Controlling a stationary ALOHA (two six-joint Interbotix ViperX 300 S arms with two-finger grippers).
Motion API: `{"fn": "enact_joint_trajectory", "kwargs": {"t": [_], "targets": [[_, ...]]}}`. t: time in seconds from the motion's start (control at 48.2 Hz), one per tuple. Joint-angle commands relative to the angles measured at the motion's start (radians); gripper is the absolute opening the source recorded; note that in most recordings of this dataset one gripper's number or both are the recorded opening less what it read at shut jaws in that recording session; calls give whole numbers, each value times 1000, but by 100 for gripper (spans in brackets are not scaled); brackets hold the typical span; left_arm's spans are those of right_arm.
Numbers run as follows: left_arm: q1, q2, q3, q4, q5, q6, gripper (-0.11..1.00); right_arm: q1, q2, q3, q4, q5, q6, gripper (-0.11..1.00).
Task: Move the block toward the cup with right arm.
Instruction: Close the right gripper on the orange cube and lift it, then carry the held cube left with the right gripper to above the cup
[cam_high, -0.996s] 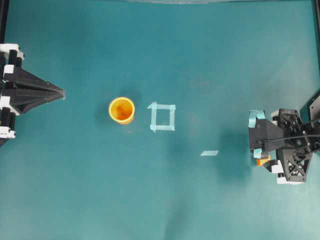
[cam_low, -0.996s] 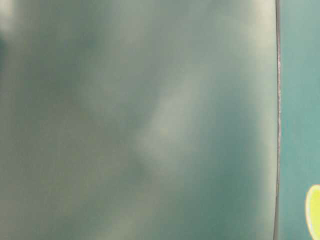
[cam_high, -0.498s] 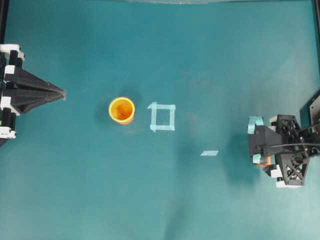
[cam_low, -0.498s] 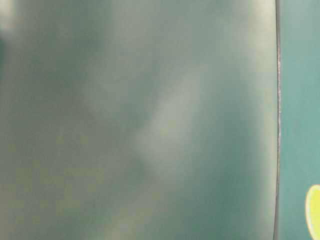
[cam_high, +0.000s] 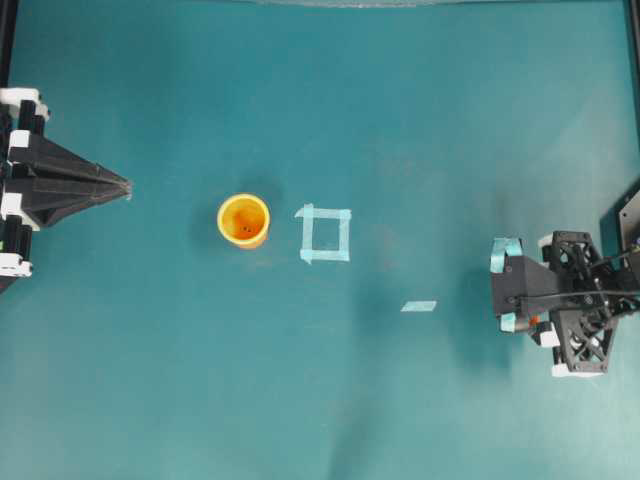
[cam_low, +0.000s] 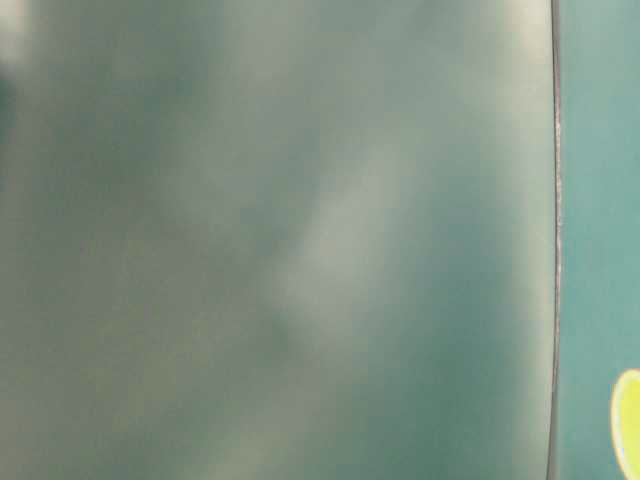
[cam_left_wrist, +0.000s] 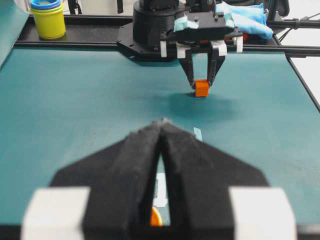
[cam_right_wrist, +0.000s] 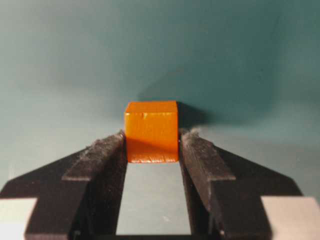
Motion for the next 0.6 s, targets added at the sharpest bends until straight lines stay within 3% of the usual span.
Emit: {"fn": "enact_joint_trajectory", "kwargs": {"t": [0.0, 0.228, 0.374, 0.581], "targets": [[0, 8, -23, 2, -8, 2, 4, 5, -48, -43, -5, 26, 0, 39], [2, 8, -23, 2, -8, 2, 4, -18, -160, -124, -49, 179, 0, 39], [0, 8, -25, 2, -8, 2, 4, -60, -215, -178, -120, 285, 0, 39], [0, 5, -25, 2, -8, 2, 4, -160, -236, -245, -210, 331, 2, 39]]}}
